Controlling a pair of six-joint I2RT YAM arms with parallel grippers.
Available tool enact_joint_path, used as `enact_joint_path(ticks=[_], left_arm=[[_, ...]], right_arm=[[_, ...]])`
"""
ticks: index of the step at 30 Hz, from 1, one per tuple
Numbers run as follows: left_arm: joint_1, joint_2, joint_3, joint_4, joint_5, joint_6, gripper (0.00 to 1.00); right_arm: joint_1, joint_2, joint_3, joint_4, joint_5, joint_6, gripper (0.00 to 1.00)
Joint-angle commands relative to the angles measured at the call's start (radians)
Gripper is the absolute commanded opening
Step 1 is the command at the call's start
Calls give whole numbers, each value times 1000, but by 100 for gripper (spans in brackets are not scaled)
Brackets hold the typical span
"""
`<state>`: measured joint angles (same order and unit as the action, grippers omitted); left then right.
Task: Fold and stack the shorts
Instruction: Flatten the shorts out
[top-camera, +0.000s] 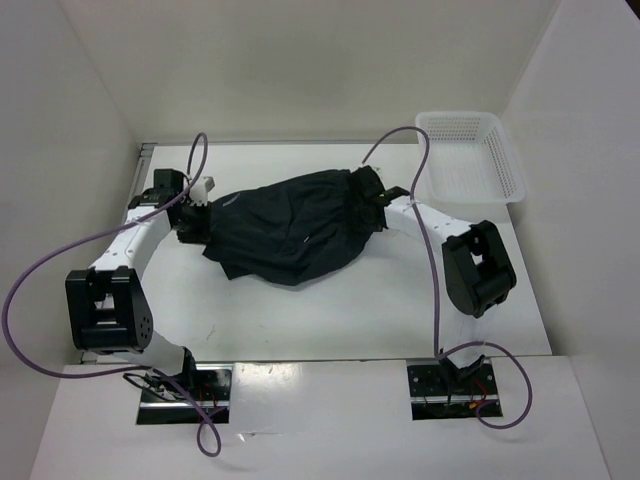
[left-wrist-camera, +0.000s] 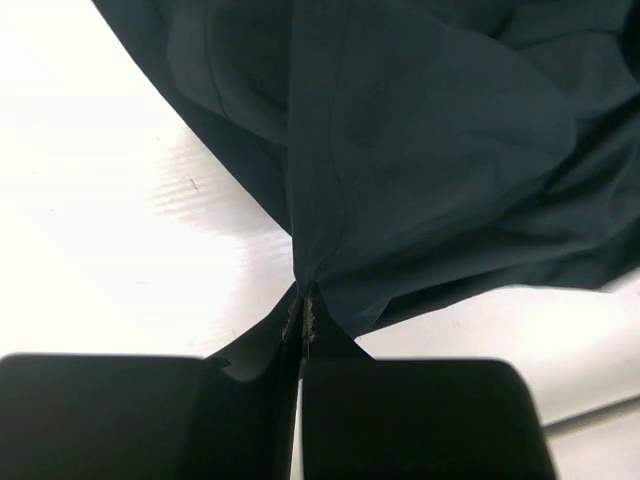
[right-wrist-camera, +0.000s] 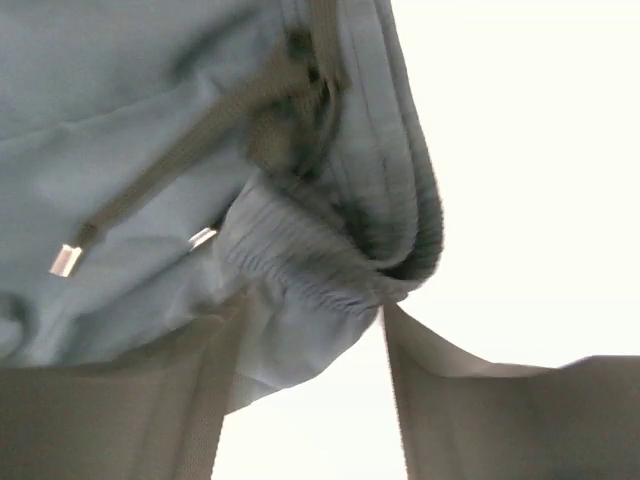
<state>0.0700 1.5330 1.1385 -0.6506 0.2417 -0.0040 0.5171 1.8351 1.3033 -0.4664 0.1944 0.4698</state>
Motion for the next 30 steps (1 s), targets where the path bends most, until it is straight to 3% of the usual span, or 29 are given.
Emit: enact_joint_path(ticks=[1,8,16,23,27,30], left_arm=[[5,-36,7,-61,54,4,0],[-19,-56,-75,-61,87,4,0],[-29,-65,-103,-41,87,4,0],[-29,-65,-112,-32,87,4,0],[-29,-65,-123,-32,87,4,0],[-29,-65,-123,-32,87,4,0]], right_arm=[[10,-66,68,-23,-47,-36,68],[41,9,166,-54,39,61,87],[41,171,198,-54,68,92,85],[50,208,225,-72,79,73,64],[50,208,186,-72,79,64,39],[50,185,151,-72,79,64,35]])
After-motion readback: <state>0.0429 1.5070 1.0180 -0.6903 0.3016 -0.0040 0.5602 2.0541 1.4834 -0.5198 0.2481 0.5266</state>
